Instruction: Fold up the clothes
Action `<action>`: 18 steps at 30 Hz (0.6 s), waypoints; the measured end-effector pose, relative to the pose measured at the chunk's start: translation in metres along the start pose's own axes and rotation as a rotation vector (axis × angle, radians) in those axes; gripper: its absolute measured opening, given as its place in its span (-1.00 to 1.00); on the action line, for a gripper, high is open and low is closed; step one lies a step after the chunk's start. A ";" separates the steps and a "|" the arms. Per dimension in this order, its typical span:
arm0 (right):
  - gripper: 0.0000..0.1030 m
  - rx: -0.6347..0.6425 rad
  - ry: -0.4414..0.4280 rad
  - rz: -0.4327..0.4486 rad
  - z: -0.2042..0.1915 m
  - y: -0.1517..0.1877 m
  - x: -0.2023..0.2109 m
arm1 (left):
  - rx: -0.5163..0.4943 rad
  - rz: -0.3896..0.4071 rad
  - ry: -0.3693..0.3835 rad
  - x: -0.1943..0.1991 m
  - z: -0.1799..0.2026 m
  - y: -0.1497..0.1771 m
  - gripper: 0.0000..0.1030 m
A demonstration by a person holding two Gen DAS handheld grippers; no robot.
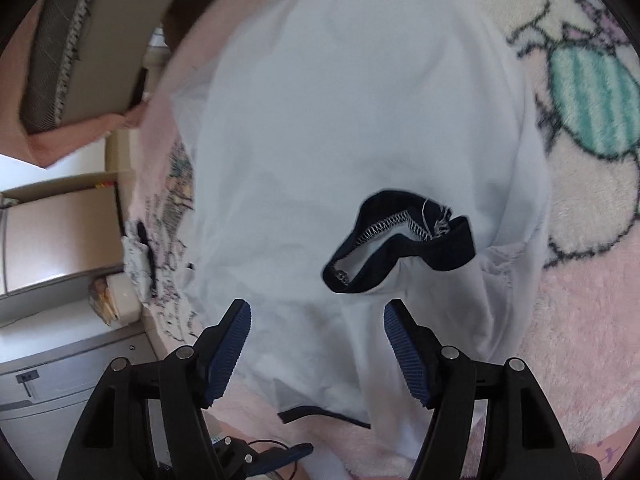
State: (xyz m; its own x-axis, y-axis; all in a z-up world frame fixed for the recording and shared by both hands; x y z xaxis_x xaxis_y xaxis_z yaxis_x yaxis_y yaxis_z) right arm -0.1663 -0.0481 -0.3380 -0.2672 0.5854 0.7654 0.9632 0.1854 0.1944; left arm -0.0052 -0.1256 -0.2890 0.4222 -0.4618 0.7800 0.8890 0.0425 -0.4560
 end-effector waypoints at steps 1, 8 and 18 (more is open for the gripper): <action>0.34 -0.006 -0.021 0.012 0.001 0.000 0.008 | -0.010 0.002 0.005 -0.002 0.003 -0.004 0.21; 0.35 -0.064 -0.017 0.103 0.022 -0.006 0.043 | -0.111 -0.009 0.015 -0.034 0.019 -0.024 0.22; -0.14 -0.119 -0.095 0.118 0.052 -0.010 0.027 | -0.228 -0.045 0.064 -0.065 0.028 -0.026 0.21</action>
State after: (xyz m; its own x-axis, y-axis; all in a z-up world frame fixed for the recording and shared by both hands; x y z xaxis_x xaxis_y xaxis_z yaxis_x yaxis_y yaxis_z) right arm -0.1847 0.0068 -0.3505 -0.1481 0.6703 0.7272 0.9831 0.0199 0.1819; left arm -0.0509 -0.0714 -0.3158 0.3642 -0.5144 0.7764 0.8405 -0.1776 -0.5119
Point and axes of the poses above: each gripper's, at about its wrist camera, not at the fingertips, and x roughly against the way its jaws point, z to its right, y to its underside, the point moved 1 cm from there along -x, roughly the way its jaws point, and after that the axes turned 3 degrees about -x, right-handed, at the moved point
